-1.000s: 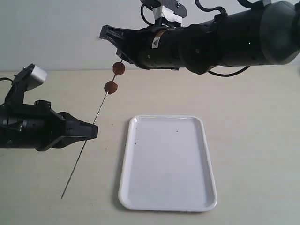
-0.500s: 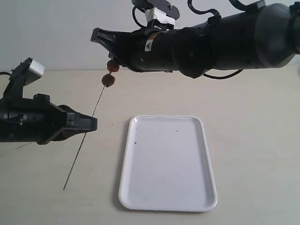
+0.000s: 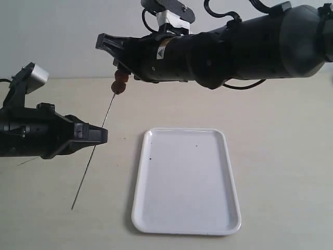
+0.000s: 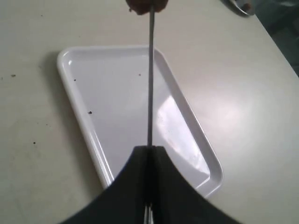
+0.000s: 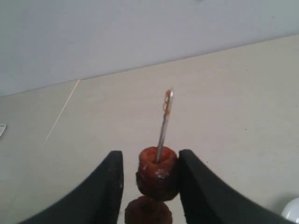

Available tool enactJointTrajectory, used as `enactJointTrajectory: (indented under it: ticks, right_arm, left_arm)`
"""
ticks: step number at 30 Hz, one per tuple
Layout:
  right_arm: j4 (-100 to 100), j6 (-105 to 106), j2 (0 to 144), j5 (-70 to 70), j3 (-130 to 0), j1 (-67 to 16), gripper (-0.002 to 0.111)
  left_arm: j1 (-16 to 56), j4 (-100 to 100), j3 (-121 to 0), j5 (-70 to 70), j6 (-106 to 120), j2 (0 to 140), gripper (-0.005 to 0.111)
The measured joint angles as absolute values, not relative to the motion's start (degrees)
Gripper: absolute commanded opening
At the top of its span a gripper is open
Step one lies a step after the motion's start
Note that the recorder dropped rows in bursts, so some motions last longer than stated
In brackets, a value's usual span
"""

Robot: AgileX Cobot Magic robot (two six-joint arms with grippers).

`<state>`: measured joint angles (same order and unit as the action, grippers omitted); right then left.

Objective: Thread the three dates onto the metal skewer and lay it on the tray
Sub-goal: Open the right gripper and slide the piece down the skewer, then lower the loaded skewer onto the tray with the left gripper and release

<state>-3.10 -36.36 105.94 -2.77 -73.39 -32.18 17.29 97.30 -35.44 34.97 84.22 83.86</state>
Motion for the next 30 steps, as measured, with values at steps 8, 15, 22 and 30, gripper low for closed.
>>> enactJointTrajectory:
  ticks: [8,15,22,30]
  right_arm:
    - [-3.10,-36.21,105.94,-3.55,-73.39,-32.18,0.056]
    - [-3.10,-31.43,103.43,-3.91,-73.39,-32.18,0.056]
    - [-3.10,-28.43,101.00,-2.19,-73.39,-31.74,0.054]
    - [-3.10,-24.49,96.23,9.32,-73.39,-27.11,0.027]
  left_arm:
    - [17.29,97.30,-35.54,34.86,84.58,83.86,0.000]
    - [17.29,97.30,-35.80,34.74,84.58,83.86,0.000]
    - [17.29,94.97,-35.80,36.28,84.15,83.86,0.000]
    - [17.64,90.86,-34.29,36.35,80.49,83.86,0.000]
